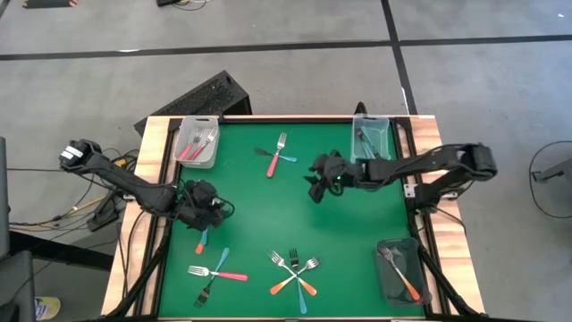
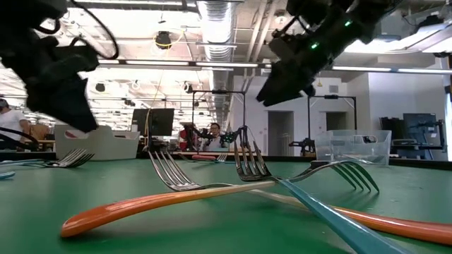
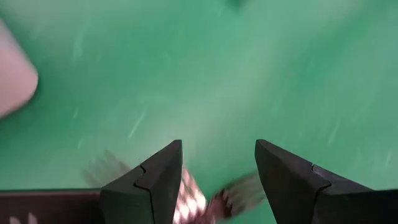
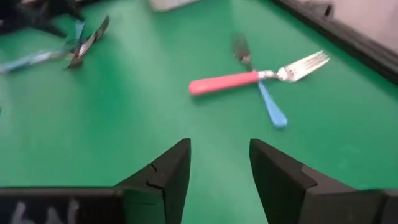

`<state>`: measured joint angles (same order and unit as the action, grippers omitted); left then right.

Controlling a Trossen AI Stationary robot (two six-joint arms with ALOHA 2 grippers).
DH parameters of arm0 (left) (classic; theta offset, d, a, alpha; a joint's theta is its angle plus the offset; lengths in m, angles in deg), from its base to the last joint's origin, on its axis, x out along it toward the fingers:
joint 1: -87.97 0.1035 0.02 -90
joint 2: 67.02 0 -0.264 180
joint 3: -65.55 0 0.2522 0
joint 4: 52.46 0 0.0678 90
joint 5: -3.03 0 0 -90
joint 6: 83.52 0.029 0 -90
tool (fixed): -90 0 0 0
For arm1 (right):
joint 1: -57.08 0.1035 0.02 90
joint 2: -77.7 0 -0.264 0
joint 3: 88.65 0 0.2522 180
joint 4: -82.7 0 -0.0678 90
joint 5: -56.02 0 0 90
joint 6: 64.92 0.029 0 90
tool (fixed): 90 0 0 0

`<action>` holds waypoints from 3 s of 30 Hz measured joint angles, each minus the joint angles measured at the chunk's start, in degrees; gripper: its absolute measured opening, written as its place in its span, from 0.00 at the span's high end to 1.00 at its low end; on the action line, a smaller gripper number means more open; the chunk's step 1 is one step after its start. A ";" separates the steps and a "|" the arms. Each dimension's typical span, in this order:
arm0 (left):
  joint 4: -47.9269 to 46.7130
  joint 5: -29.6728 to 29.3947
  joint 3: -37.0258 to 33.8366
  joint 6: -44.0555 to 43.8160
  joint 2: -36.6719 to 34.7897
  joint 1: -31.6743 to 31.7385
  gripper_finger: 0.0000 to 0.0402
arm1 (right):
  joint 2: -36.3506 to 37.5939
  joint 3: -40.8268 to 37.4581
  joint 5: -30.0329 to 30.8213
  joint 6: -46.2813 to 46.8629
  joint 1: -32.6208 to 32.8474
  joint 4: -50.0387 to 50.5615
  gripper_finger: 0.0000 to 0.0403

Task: Sort silverware by color (type)
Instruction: Put the blue fork into the transparent bin

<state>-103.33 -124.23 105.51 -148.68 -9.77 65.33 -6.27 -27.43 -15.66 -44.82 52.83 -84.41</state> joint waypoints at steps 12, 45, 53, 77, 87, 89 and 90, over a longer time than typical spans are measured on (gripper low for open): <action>15.03 0.10 0.00 15.97 0.00 4.32 0.53 | -19.14 16.48 -9.44 -4.05 -12.20 9.08 0.65; 13.82 -3.14 -0.02 17.48 0.00 6.61 0.53 | -47.57 61.88 -12.23 -20.63 -18.05 58.86 0.77; 14.42 -3.59 -0.02 17.45 0.00 6.61 0.53 | -47.57 61.86 -12.30 -24.74 -18.01 61.42 0.92; 42.31 14.34 1.53 49.75 10.55 28.17 0.53 | -12.57 15.99 -16.13 -5.73 -4.13 27.99 0.95; 42.01 40.33 14.22 72.45 26.61 49.25 0.53 | -6.62 9.05 -9.35 1.44 5.94 16.49 0.94; 40.38 42.67 18.25 75.92 31.39 51.38 0.53 | -6.76 8.92 -8.00 2.25 7.44 17.26 0.95; 38.20 43.50 20.21 77.61 33.57 52.32 0.53 | -7.05 8.95 -7.85 2.68 8.06 16.89 0.95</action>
<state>-65.13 -80.73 125.72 -71.07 23.80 117.66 -13.32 -18.48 -23.51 -42.14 60.89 -67.52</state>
